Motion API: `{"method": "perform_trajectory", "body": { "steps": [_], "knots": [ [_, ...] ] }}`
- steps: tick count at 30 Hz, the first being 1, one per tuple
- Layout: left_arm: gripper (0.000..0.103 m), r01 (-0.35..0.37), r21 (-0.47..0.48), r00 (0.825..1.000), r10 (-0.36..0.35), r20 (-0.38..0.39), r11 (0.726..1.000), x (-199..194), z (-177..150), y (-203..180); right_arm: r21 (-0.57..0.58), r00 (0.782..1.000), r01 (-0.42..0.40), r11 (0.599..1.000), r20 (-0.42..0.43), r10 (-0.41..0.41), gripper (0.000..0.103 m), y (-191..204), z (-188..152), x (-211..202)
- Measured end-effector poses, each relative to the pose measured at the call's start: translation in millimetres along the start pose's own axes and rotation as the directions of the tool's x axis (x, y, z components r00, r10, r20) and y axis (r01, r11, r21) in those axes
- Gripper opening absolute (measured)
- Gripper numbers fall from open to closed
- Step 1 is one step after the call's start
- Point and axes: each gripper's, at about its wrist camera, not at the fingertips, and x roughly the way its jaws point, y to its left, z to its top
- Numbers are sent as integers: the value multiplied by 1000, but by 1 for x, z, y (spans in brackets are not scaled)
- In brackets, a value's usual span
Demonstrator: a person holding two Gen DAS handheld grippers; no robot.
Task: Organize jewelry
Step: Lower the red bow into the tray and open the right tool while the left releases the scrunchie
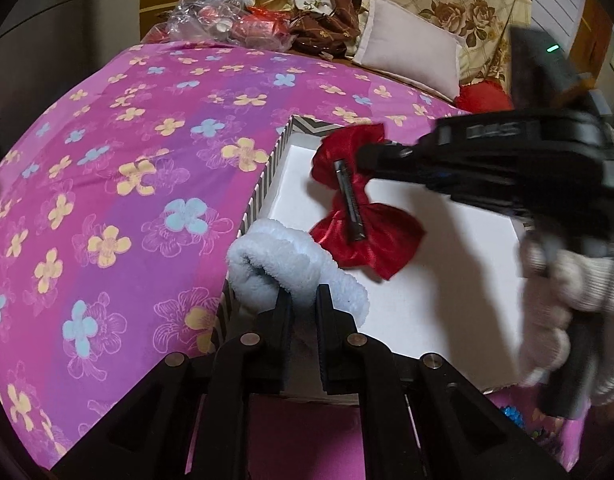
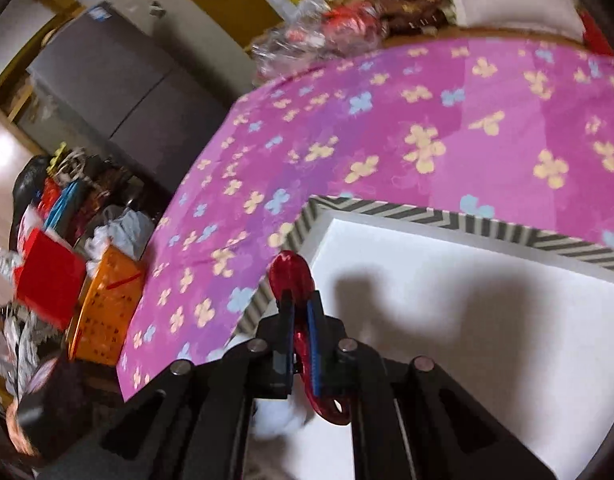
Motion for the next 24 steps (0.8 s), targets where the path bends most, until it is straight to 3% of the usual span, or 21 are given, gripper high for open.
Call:
{"method": "perform_trajectory", "body": {
  "steps": [5, 7, 8, 9, 14, 18, 24],
  "knots": [
    [22, -23, 7, 1000, 23, 13, 1000, 0, -1, -1, 86, 999, 31, 996, -14, -30, 12, -22, -1, 25],
    [31, -34, 15, 999, 34, 20, 999, -1, -2, -1, 122, 1000, 20, 992, -26, -17, 26, -29, -4, 26],
    [36, -36, 14, 999, 36, 20, 999, -1, -1, -1, 129, 1000, 12, 992, -24, -9, 37, -30, -6, 23],
    [37, -34, 11, 999, 34, 21, 999, -2, -1, 0, 124, 1000, 9, 992, -15, -7, 42, -30, -7, 18],
    [47, -51, 20, 998, 50, 38, 999, -14, -2, 0, 45, 1000, 24, 999, 17, -24, 44, -12, -18, -23],
    [51, -67, 35, 995, 65, 73, 997, -31, -5, -3, -58, 997, 54, 997, 56, -51, 58, 15, -39, -67],
    [51, -101, 37, 988, 95, 119, 994, -62, -15, -6, -180, 979, 142, 973, 168, -112, 71, 52, -86, -137]
  ]
}}
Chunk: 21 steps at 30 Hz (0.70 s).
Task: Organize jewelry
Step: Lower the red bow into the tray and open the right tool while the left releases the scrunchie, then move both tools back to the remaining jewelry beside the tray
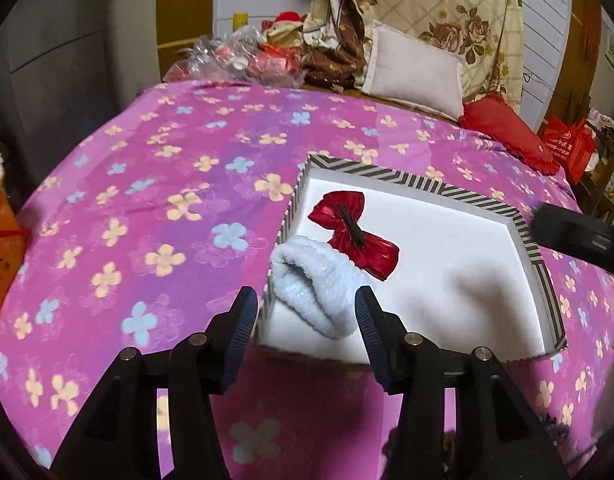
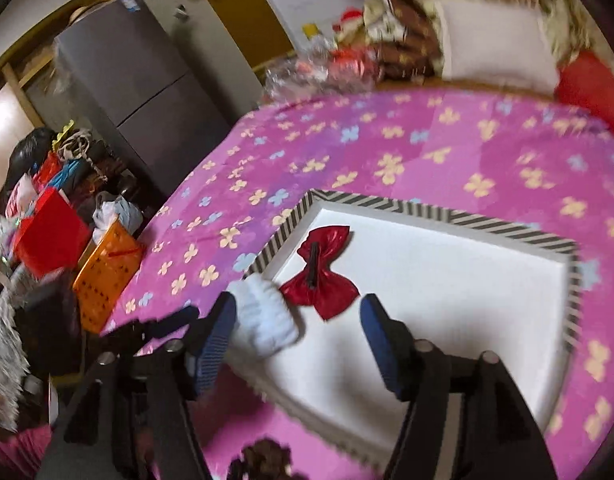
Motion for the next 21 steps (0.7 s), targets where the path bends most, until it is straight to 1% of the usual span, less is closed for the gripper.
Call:
{"method": "perform_trajectory", "body": {
  "steps": [2, 4, 7, 9, 11, 12, 14, 17, 20, 21],
  "knots": [
    [51, 0, -5, 1000, 0, 6, 1000, -8, -2, 0, -5, 999, 9, 1000, 36, -9, 71, 6, -10, -24],
    [51, 2, -12, 1000, -1, 14, 1000, -19, -7, 0, -16, 996, 42, 999, 76, -41, 74, 13, -23, -47],
    [51, -9, -13, 1000, 9, 27, 1000, -33, -14, -2, -38, 986, 92, 995, 146, -85, 76, 24, -46, -80],
    [51, -11, -7, 999, 11, 37, 1000, -44, -20, -4, -31, 979, 94, 995, 184, -87, 80, 28, -59, -98],
    [51, -13, -3, 999, 14, 44, 1000, -50, -26, -6, -1, 971, 85, 996, 226, -82, 83, 28, -74, -116],
    [51, -14, -2, 999, 14, 47, 1000, -55, -30, -8, 21, 968, 84, 996, 237, -87, 85, 26, -80, -120],
    [51, -11, 2, 999, 11, 47, 1000, -60, -37, -11, 65, 966, 76, 995, 241, -90, 85, 21, -93, -128],
    [51, -9, 7, 999, 9, 42, 1000, -66, -47, -17, 77, 961, 96, 992, 254, -113, 86, 15, -108, -136],
    [51, -10, 11, 999, 10, 41, 1000, -71, -55, -21, 83, 962, 97, 992, 249, -115, 96, 11, -120, -142],
    [51, -10, 9, 999, 10, 43, 1000, -73, -57, -21, 76, 960, 110, 991, 249, -126, 96, 11, -124, -144]
  ]
}}
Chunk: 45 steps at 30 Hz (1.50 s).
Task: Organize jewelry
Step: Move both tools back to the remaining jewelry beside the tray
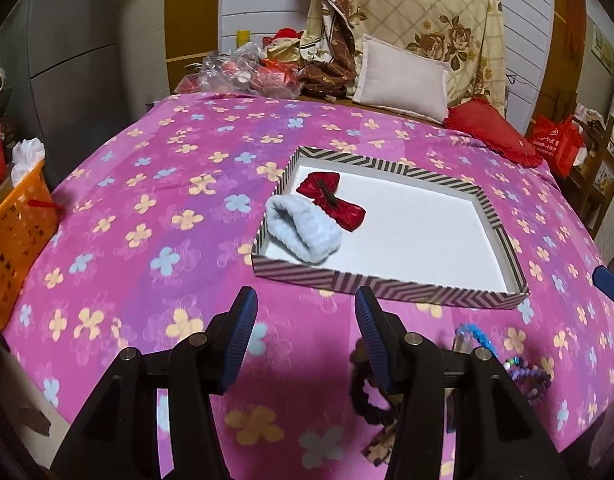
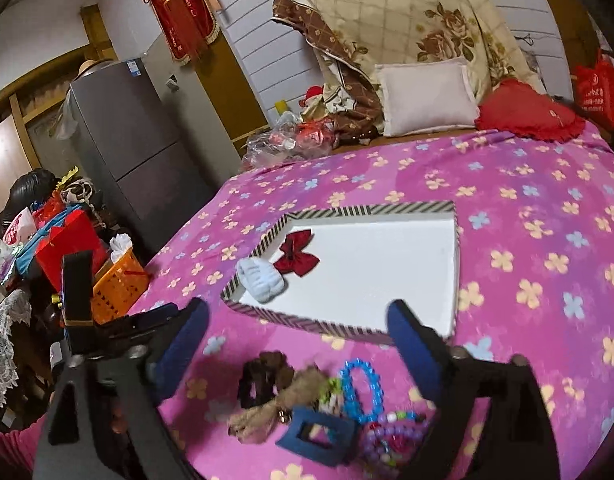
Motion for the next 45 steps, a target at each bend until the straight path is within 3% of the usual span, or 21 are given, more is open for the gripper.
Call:
{"method": "perform_trajectory", "body": {
  "steps": [11, 24, 34, 45],
  "knots": [
    [51, 24, 4, 1000, -24, -18, 1000, -11, -21, -6, -105, 987, 122, 987, -91, -132, 96, -1, -38, -6],
    [51, 143, 18, 984, -140, -111, 990, -12, -51, 1, -191, 971, 88, 978, -205, -127, 95, 16, -82, 11],
    [51, 154, -17, 976, -155, -156, 988, -2, -60, 6, -225, 950, 135, 965, -246, -190, 95, 31, -93, 41],
    [51, 155, -29, 975, -158, -156, 987, 3, -56, 8, -177, 922, 185, 967, -310, -233, 88, 27, -98, 77]
  ]
}}
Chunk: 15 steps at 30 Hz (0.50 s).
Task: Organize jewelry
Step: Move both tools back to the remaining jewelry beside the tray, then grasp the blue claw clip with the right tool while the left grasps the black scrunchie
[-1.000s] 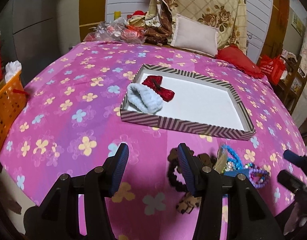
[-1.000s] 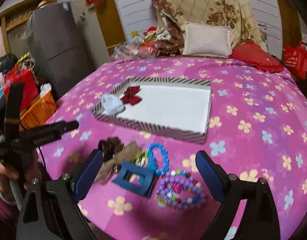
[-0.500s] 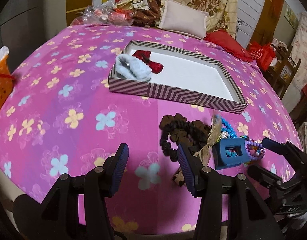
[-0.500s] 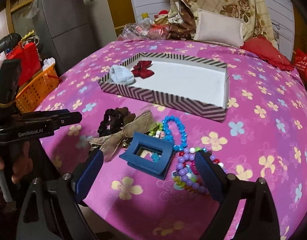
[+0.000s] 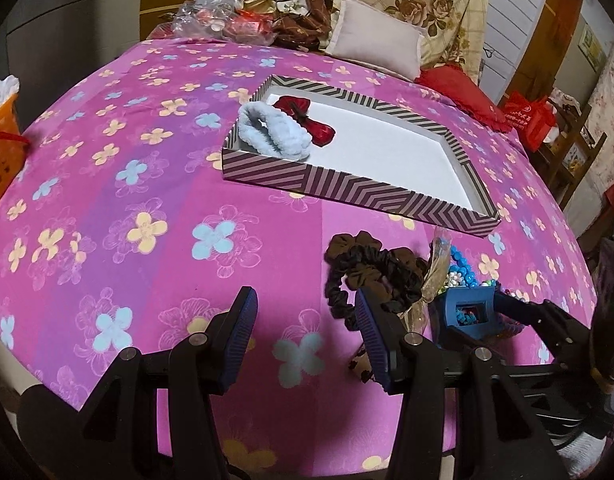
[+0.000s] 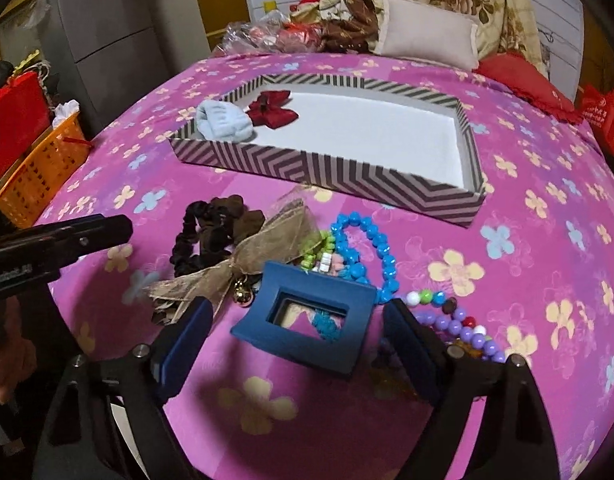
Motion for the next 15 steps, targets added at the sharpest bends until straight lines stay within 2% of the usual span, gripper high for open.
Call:
{"method": "perform_trajectory", "body": {
  "steps": [5, 11, 15],
  "knots": [
    [51, 14, -1, 999, -14, -34, 1000, 14, 3, -3, -7, 1000, -1, 1000, -27, 1, 79, -1, -2, 9],
    [51, 48, 8, 995, -47, -87, 999, 34, 4, -7, -16, 1000, -14, 1000, -25, 13, 78, -5, -4, 5],
    [51, 71, 25, 993, -68, -96, 997, 41, 5, -12, -2, 999, -35, 999, -27, 35, 78, -9, -4, 4]
  ]
}}
